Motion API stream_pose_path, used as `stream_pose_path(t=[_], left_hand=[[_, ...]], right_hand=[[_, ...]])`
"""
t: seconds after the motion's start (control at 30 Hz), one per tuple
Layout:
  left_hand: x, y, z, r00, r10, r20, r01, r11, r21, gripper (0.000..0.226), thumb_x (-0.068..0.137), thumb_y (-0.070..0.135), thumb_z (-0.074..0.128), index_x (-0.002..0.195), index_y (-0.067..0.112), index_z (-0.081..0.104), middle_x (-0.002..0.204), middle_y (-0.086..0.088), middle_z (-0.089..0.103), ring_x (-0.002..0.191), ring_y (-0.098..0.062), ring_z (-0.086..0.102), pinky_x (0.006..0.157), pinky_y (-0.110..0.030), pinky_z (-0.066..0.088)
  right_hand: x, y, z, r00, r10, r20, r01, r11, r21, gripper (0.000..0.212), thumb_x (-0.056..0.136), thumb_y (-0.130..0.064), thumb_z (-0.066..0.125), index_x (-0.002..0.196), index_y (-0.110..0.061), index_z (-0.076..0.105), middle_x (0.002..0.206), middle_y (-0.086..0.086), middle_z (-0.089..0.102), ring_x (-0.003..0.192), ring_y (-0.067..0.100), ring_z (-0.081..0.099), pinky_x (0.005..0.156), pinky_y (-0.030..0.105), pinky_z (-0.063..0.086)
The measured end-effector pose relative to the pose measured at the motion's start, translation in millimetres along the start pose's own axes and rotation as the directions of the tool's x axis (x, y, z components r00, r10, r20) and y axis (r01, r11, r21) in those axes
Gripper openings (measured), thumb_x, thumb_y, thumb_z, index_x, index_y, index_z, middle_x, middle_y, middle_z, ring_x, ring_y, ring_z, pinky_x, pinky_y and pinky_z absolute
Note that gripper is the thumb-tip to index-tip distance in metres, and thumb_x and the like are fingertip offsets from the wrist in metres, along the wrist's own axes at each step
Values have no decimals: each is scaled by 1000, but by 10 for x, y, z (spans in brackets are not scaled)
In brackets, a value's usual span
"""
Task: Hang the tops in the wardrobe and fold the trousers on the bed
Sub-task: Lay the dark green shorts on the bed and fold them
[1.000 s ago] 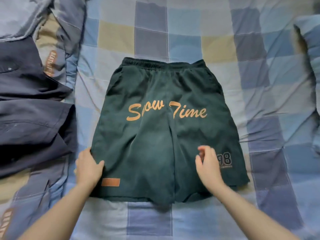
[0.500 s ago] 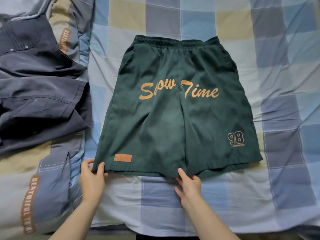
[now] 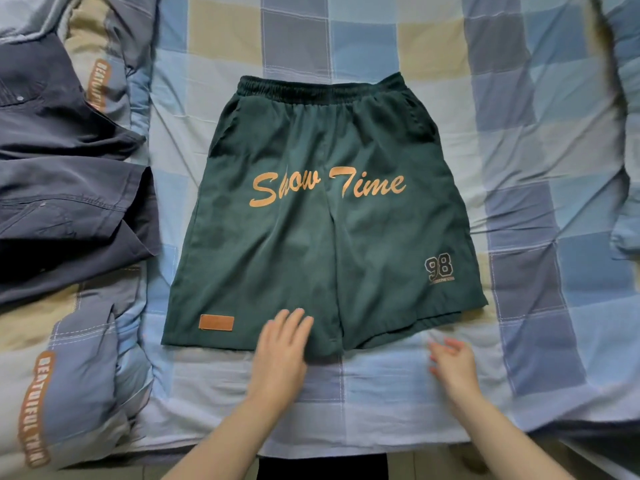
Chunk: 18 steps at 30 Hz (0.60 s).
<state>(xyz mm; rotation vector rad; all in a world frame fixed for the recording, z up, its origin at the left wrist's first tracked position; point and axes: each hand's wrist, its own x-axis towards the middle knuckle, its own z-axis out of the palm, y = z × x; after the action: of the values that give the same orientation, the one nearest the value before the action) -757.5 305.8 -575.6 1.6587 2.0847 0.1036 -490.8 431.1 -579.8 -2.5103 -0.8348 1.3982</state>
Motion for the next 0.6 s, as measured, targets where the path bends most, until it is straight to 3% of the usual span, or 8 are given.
stream_pose_path(t=[0.1, 0.17, 0.23, 0.33, 0.4, 0.53, 0.6], left_hand=[[286, 590, 167, 977, 152, 147, -159, 987, 33, 71, 53, 16, 83, 121, 14, 67, 128, -6, 63, 118, -33, 60, 101, -44, 49], [414, 788, 240, 969, 118, 216, -142, 985, 98, 70, 51, 23, 87, 118, 14, 70, 126, -5, 65, 117, -33, 61, 100, -45, 49], [491, 818, 302, 969, 53, 242, -101, 977, 190, 65, 52, 22, 86, 115, 12, 71, 126, -7, 65, 119, -35, 59, 104, -50, 44], [577, 787, 347, 989, 56, 138, -92, 958, 273, 37, 56, 7, 81, 91, 12, 69, 114, -8, 67, 111, -36, 61, 107, -53, 34], [593, 723, 346, 995, 90, 45, -99, 956, 274, 31, 55, -3, 75, 81, 10, 65, 102, -8, 67, 103, -34, 63, 105, -51, 31], [470, 694, 347, 988, 131, -86, -118, 983, 137, 46, 50, -14, 71, 85, 14, 58, 95, 1, 60, 103, -20, 59, 107, -49, 28], [354, 695, 342, 983, 166, -80, -156, 980, 120, 54, 43, -16, 70, 85, 15, 56, 95, 3, 57, 101, -16, 54, 103, -48, 29]], right_hand=[[608, -290, -289, 991, -59, -124, 60, 998, 0, 65, 81, -32, 73, 128, -5, 39, 109, 13, 60, 98, 31, 59, 94, 54, 47], [927, -492, -371, 993, -53, -109, 57, 998, 35, 74, 79, -41, 73, 134, -8, 37, 113, 4, 55, 109, 28, 58, 98, 52, 46], [1095, -663, -371, 998, -44, -54, 47, 997, 67, 63, 80, -36, 74, 129, -6, 48, 116, 6, 58, 109, 27, 59, 99, 48, 47], [1143, -779, -427, 994, -106, 1, 106, 991, -78, 20, 80, -27, 74, 88, -12, 63, 103, 13, 68, 93, 28, 63, 89, 42, 52], [1093, -818, -510, 986, -158, 57, 163, 981, -102, 22, 83, -24, 68, 69, -14, 54, 85, 12, 61, 75, 22, 54, 72, 34, 46], [979, -884, -821, 960, -124, 252, 52, 960, 274, 25, 89, -9, 59, 72, -18, 43, 70, 8, 53, 68, 19, 52, 74, 44, 50], [939, -887, -984, 960, -131, 249, 49, 950, 309, 21, 90, -4, 59, 83, -18, 46, 64, 1, 56, 57, 13, 53, 65, 38, 49]])
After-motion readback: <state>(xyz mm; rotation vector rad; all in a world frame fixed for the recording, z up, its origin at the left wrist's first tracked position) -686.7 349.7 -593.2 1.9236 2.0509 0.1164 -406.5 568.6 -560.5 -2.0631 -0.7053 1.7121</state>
